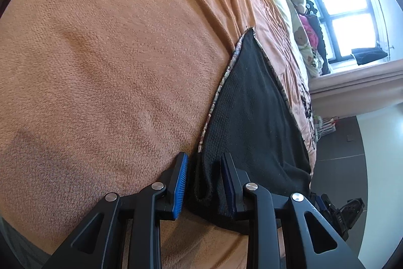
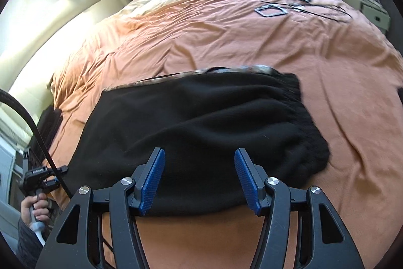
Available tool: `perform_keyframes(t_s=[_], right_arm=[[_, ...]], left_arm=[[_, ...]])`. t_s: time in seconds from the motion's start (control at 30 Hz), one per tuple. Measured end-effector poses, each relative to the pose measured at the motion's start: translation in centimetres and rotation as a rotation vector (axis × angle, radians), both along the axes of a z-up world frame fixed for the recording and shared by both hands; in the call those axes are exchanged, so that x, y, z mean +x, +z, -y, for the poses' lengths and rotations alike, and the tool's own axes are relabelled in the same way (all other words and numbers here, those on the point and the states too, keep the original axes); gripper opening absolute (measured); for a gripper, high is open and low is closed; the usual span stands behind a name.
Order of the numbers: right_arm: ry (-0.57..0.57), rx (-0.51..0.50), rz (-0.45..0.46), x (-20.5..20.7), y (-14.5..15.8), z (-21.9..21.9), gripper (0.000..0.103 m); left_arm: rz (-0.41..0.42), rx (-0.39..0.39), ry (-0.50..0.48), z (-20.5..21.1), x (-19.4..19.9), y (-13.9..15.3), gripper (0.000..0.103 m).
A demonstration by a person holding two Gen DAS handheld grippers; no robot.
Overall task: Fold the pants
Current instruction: 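Hold the hem with left gripper while right gripper drags the waistband across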
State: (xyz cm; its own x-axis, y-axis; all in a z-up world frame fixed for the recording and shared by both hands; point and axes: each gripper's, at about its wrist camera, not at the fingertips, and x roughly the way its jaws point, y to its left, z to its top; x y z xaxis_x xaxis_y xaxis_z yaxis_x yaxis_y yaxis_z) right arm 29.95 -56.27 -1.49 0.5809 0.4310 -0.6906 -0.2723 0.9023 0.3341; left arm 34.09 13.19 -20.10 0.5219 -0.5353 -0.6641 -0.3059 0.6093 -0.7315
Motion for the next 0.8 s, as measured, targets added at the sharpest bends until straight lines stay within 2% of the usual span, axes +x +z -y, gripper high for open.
perform_keyframes(t_s=[0.33, 0.8], right_arm=[[0.156, -0.171, 0.022, 9.1, -0.7, -7.5, 0.056], [0.35, -0.403, 0.031, 17.9, -2.8, -17.8, 0.056]], left_arm=[[-0.004, -0.044, 0.066, 0.1, -0.6, -0.1, 0.029], [-0.018, -0.021, 0.125, 0.6, -0.7, 0.4, 0.029]])
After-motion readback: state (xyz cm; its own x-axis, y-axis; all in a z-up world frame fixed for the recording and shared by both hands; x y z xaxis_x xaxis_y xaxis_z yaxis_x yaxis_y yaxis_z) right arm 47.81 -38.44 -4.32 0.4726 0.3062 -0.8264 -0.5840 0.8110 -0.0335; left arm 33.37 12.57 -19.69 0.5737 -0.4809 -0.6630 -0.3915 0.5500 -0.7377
